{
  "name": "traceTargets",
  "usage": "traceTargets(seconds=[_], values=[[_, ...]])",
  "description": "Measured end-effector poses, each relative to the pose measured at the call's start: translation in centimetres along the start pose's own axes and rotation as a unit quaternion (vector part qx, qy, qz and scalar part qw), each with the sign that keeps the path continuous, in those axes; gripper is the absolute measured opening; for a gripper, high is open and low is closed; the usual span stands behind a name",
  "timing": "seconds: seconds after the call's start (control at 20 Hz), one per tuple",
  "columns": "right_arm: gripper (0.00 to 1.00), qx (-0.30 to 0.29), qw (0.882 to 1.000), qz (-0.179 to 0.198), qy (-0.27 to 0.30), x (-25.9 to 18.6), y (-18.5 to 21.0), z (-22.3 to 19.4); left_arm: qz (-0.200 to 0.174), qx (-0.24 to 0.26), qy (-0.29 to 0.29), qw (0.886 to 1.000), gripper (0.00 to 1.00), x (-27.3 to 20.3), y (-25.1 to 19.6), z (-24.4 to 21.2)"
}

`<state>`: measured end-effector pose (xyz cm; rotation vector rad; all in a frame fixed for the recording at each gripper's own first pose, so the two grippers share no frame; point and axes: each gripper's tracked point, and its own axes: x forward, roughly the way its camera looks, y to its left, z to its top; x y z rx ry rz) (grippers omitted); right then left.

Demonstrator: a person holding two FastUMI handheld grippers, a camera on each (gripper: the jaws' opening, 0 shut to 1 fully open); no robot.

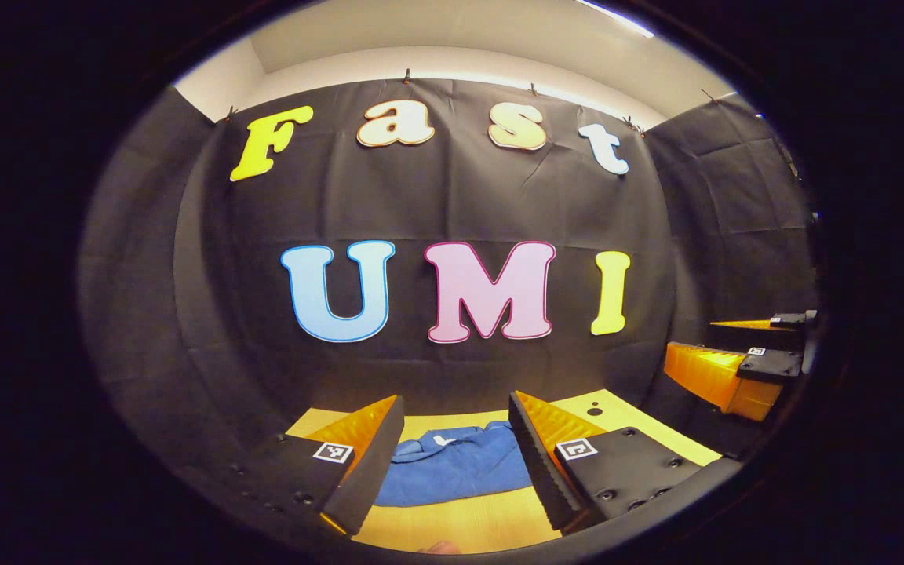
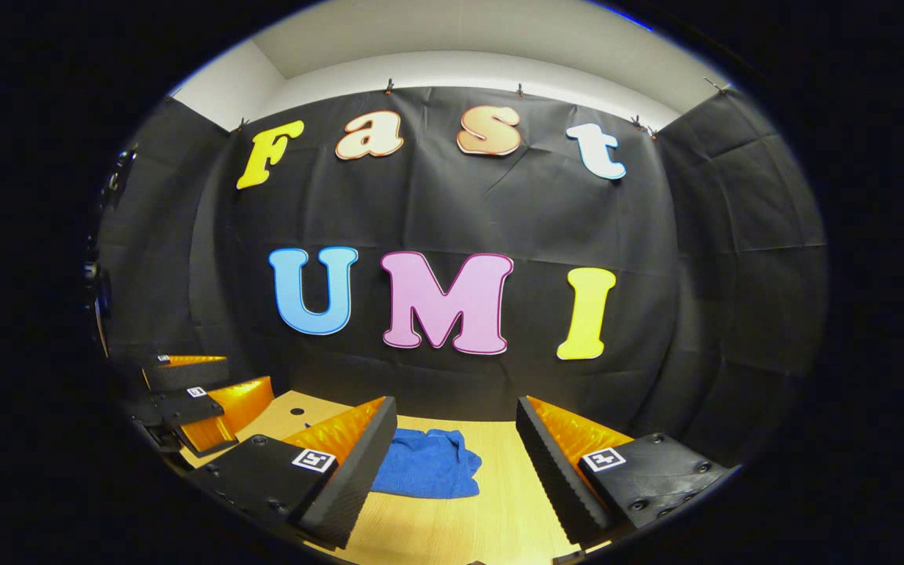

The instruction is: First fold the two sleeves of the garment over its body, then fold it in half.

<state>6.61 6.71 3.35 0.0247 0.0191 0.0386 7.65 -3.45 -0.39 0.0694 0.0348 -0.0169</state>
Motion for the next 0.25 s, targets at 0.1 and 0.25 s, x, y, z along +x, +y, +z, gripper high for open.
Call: traceTargets(seconds=[0.1, 0.25], values=[[0.98, 0.002, 1.000, -0.009, -0.003, -2.2, -0.5, 0.3, 0.018, 0.006, -0.003, 1.000, 0.77, -1.7, 0.6, -0.3], [1.00, -0.001, 1.000, -0.012, -0.012, -4.2, -0.8, 0.4, 0.024, 0.001, -0.002, 1.000, 0.77, -4.3, 0.0, -0.3]])
